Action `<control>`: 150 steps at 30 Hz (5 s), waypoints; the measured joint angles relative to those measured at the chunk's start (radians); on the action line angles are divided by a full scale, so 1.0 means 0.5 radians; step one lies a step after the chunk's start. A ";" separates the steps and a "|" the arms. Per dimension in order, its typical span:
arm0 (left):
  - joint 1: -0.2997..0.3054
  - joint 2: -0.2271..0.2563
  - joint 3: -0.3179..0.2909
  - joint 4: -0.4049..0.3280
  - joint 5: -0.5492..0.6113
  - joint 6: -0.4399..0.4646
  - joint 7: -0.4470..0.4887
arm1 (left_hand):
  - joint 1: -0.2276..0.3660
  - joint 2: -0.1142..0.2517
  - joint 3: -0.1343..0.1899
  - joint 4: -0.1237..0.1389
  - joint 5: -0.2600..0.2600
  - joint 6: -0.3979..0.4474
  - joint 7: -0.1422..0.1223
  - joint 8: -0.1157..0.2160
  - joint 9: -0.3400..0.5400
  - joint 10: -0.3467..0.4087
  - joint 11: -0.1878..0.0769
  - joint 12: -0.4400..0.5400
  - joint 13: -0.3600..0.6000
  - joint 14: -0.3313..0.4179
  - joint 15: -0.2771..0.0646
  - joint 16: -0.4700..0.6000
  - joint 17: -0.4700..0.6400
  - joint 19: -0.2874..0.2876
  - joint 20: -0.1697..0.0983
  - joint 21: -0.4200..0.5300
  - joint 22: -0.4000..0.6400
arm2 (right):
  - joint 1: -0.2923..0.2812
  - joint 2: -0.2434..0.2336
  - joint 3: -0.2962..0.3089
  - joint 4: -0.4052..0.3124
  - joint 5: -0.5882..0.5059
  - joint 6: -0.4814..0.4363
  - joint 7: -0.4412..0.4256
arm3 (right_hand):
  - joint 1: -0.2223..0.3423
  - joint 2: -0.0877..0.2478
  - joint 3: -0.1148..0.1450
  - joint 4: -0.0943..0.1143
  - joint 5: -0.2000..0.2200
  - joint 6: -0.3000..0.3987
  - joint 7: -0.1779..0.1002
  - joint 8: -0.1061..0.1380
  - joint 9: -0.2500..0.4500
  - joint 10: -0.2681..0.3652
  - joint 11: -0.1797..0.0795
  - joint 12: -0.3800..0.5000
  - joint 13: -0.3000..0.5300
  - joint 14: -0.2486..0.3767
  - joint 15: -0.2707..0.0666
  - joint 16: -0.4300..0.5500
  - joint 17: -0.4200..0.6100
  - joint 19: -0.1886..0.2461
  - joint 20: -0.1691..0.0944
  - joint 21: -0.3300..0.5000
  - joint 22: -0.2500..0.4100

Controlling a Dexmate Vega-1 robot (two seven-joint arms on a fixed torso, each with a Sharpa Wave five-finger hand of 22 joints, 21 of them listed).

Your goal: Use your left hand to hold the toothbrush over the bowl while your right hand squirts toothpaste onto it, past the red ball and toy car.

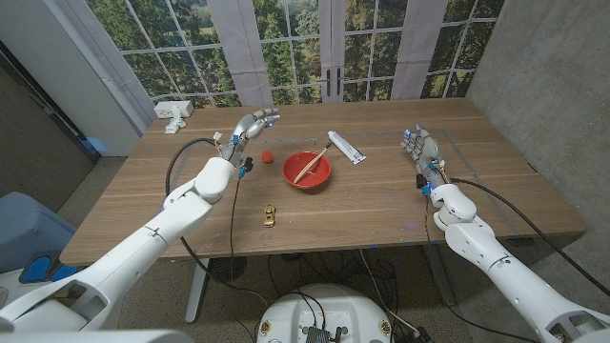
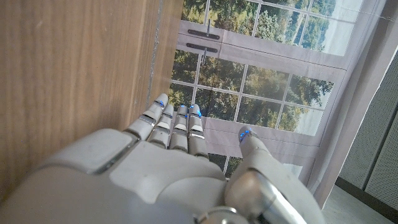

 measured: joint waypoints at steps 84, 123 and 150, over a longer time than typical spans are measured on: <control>-0.623 0.180 0.763 -0.744 1.015 1.732 -0.810 | 0.941 -0.103 -0.474 0.040 0.000 0.782 -0.052 0.009 0.018 0.919 -0.169 0.116 0.134 0.648 -0.067 0.368 0.261 0.530 -0.217 0.281 0.101 | -0.264 0.006 0.165 -0.067 0.038 0.295 -0.023 | 0.000 0.000 -0.020 -0.051 0.001 0.043 0.007 0.000 -0.001 0.050 0.021 0.000 0.019 0.014 0.015 0.008 0.014 0.036 0.007 -0.052 0.008; -0.938 0.010 1.197 -0.609 1.675 1.931 -1.455 | 1.016 -0.006 -0.598 0.053 0.000 0.771 -0.024 -0.071 0.013 0.874 -0.160 0.029 0.156 0.753 -0.089 0.656 0.620 0.652 -0.231 0.777 0.564 | -0.413 0.052 0.251 -0.071 0.050 0.515 -0.017 | -0.024 -0.024 -0.042 -0.073 0.001 0.064 0.007 -0.008 -0.001 0.071 0.022 0.000 0.018 0.043 0.029 0.015 0.014 0.066 0.023 -0.075 0.008; -1.053 -0.123 1.271 -0.410 1.744 1.842 -1.749 | 0.961 0.087 -0.575 0.075 0.000 0.549 -0.024 -0.116 0.013 0.838 -0.131 -0.058 0.093 0.753 -0.089 0.631 0.657 0.553 -0.218 0.962 0.760 | -0.425 0.069 0.262 -0.055 -0.060 0.616 -0.062 | -0.024 -0.024 -0.056 -0.087 0.001 0.089 0.003 -0.008 0.009 0.118 0.025 0.000 0.018 0.062 0.033 0.015 0.013 0.071 0.022 -0.091 0.008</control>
